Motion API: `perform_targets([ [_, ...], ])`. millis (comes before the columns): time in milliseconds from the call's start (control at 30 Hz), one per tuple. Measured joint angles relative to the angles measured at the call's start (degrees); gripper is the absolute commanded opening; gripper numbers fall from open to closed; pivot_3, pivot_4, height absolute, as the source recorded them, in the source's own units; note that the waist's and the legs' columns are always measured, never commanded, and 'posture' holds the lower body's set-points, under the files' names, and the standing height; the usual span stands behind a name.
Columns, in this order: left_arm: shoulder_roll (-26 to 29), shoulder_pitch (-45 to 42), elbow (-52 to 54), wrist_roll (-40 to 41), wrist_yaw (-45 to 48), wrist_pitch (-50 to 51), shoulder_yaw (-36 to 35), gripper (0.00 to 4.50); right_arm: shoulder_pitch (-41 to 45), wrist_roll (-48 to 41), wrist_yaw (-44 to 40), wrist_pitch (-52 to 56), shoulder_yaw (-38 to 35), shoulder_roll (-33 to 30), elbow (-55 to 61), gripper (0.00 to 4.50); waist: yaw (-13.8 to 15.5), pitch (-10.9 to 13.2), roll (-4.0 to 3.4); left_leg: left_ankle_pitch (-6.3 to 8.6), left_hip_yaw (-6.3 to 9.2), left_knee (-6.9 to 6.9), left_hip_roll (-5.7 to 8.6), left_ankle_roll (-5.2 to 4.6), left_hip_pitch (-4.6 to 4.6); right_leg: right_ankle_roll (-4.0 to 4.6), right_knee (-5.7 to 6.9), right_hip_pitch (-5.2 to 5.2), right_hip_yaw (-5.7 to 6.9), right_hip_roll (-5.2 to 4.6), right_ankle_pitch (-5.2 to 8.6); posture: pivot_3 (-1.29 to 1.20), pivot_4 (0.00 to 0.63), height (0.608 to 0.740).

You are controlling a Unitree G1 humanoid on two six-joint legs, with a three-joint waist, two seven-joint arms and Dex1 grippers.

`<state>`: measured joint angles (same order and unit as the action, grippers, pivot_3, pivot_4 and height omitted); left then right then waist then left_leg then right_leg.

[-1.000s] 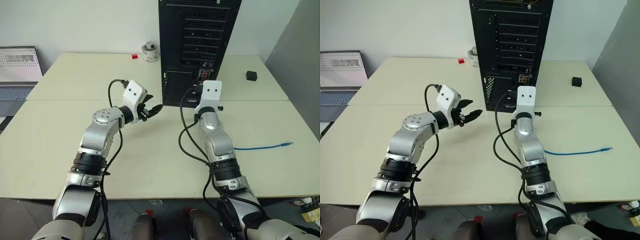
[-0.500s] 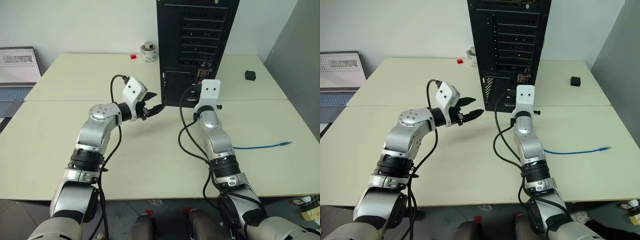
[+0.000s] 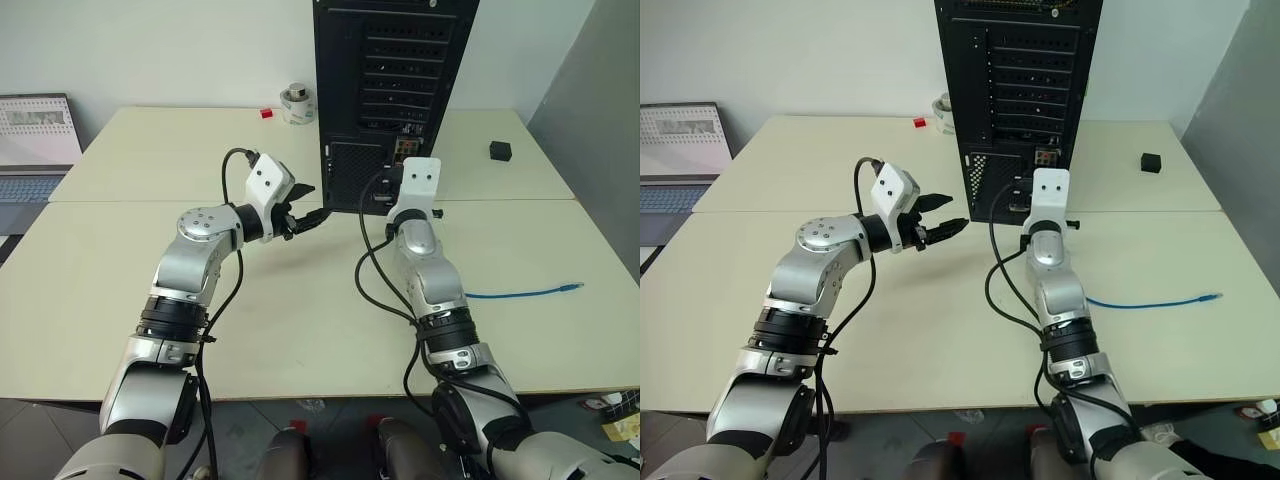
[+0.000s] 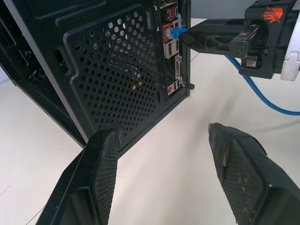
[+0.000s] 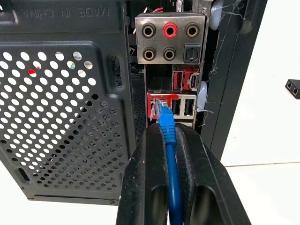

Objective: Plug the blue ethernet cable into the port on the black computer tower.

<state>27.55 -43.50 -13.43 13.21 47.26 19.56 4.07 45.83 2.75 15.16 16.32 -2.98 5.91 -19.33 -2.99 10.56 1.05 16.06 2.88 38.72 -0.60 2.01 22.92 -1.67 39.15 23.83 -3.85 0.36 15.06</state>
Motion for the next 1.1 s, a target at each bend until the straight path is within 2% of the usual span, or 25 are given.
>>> perform_targets([
  [767,-0.22,-0.01,0.04,0.00,0.85,-0.09,0.01,3.10,4.56,-0.33,0.70,-4.54,-0.32,0.56,-8.96,0.00,-0.57,0.00,0.00,0.00,-0.07,0.04,0.01,0.00,-0.11,0.00,0.28,0.01,-0.11,0.02,0.00,0.00,0.150,0.740],
  [800,-0.23,-0.01,0.04,-0.01,0.80,-0.16,0.01,3.13,4.54,-0.71,0.05,-4.93,-0.32,0.56,-9.04,0.35,-0.65,0.00,0.00,0.00,-0.07,0.04,0.00,0.00,-0.12,0.00,0.29,0.01,-0.11,0.02,0.00,0.00,0.150,0.740],
  [1100,-0.37,-0.06,-0.37,-0.40,0.64,-1.57,0.01,3.14,2.28,-1.23,-3.91,-5.81,-0.08,-1.47,-7.77,2.18,-0.73,0.00,0.00,0.00,-0.15,0.00,0.00,0.00,0.05,0.00,0.32,0.26,-0.17,0.01,0.00,0.00,0.150,0.740],
])
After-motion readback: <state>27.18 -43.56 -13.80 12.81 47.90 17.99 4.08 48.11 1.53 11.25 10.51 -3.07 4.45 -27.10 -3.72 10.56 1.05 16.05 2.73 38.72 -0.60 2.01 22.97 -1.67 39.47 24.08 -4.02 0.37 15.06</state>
